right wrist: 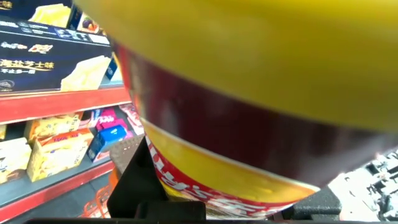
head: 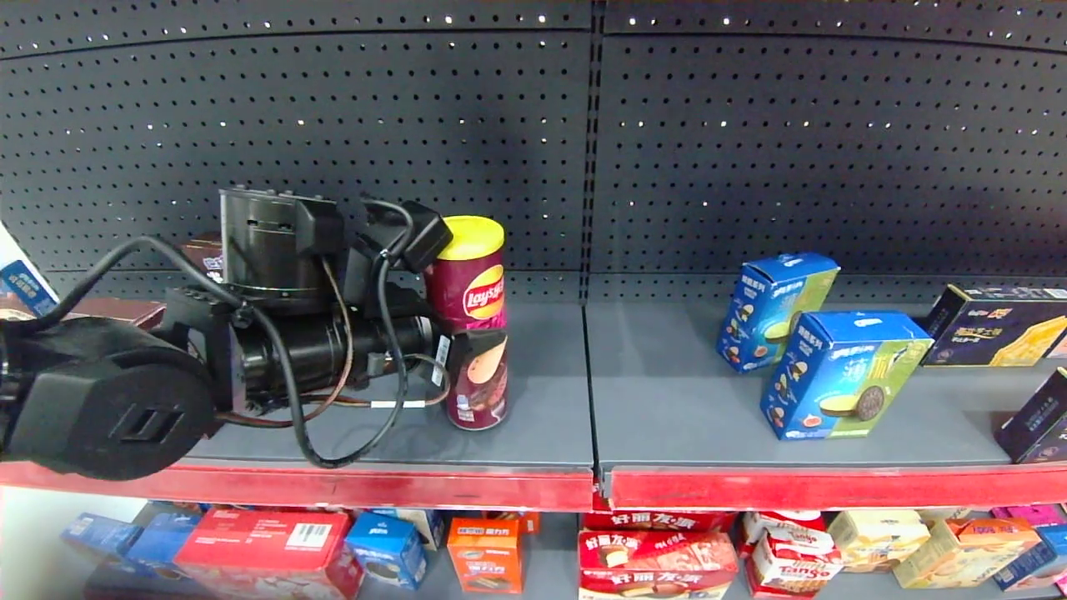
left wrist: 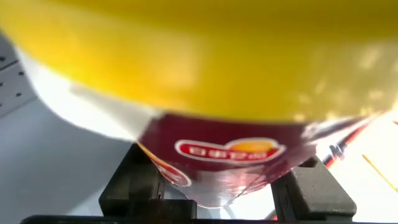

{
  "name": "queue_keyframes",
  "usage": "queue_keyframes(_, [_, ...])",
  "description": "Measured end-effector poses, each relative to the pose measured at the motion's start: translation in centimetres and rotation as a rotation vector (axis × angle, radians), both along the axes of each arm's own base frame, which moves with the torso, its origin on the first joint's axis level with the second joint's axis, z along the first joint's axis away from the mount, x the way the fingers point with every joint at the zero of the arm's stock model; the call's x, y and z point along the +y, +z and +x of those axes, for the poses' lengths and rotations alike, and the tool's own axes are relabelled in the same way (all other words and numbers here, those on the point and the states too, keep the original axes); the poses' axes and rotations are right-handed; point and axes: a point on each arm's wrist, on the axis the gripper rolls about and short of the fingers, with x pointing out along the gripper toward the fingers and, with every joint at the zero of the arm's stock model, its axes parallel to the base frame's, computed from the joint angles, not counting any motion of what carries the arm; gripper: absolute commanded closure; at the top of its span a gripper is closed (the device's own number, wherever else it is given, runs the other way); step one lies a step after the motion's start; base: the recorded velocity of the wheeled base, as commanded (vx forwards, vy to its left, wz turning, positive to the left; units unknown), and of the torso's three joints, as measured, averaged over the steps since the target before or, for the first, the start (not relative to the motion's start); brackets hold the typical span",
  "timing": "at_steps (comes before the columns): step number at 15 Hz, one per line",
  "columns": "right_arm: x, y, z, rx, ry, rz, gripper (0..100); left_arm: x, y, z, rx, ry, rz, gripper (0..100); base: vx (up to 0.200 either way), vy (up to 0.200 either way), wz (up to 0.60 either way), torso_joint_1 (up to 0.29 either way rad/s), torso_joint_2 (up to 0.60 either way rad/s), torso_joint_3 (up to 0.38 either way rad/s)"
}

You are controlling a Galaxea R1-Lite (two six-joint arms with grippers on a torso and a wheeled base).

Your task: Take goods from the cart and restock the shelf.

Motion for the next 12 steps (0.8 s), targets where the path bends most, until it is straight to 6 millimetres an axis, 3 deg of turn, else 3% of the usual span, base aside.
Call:
queue_keyframes(4, [0.2,-0.2,-0.8,-0.02,-0.002,-0.019,100,0.5,0.2,-1.6,0.004,-0.067,-0.018,100,0.0,0.0,0.0,0.0,0.0,0.0])
queue_keyframes(7, [0.2,-0.3,-1.2,-0.01,-0.007,-0.049,100,1.2,-0.1,-2.3,0.013,-0.25,-0.047,100,0.0,0.0,0.0,0.0,0.0,0.0])
queue_keyframes(12, [0.4,-1.4,-1.9,0.031,-0.004,-0.043,100,2.6,-0.7,-0.1,-0.095,-0.345,-0.056,100,0.0,0.0,0.0,0.0,0.0,0.0])
